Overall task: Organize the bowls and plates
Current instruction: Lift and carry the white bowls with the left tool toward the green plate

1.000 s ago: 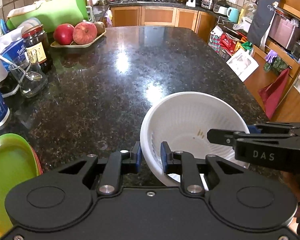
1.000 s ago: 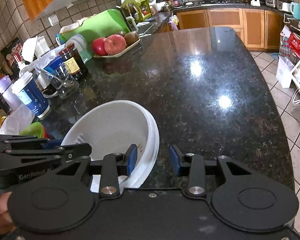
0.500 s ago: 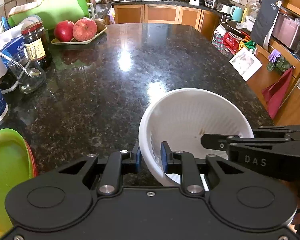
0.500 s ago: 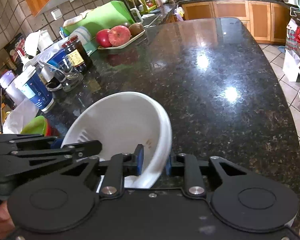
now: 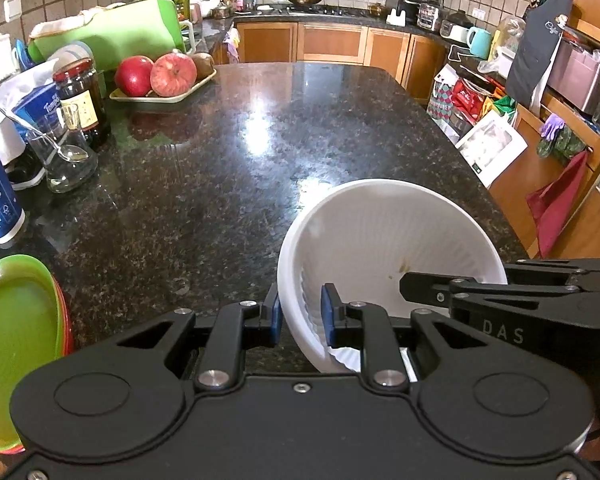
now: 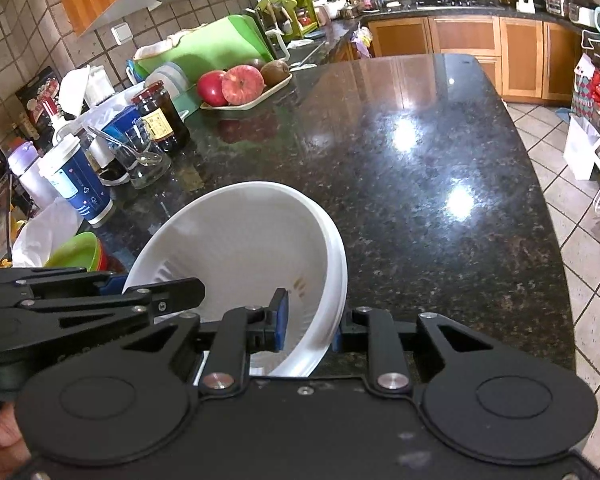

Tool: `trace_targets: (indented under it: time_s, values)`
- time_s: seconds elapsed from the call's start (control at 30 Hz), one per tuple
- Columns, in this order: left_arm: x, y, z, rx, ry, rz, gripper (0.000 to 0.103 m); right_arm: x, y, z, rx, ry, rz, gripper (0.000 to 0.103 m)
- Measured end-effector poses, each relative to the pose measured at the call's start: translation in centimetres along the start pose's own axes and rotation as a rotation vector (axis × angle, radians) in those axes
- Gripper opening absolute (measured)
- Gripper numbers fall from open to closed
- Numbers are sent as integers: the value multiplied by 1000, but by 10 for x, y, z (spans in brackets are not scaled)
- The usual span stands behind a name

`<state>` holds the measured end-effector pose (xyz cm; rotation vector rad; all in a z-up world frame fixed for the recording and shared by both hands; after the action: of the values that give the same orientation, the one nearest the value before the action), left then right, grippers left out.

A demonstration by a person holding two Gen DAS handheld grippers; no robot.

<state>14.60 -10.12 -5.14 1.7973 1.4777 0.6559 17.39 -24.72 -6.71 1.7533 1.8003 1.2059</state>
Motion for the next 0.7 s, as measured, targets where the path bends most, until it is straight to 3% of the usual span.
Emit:
trace_targets:
  time_s: [0.4,0.7]
  values:
    - [-10,-2,-19,-36,33,-26,29,-1,-4,-27,-30,22,-39,24]
    - [13,-6,-38,-60,81,-58,29,28,-8,-35,-41,68,-80,24]
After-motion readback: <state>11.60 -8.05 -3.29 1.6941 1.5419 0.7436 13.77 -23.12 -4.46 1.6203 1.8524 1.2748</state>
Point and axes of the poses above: each gripper's, at about its wrist camera, not at the fingertips, and z roughly the way its jaws point, x to its left, y to its top, the point moved 8 cm from there along z, roughly the way its jaws point, and after that the axes turned 10 degrees about -x, right-handed, at the moved point
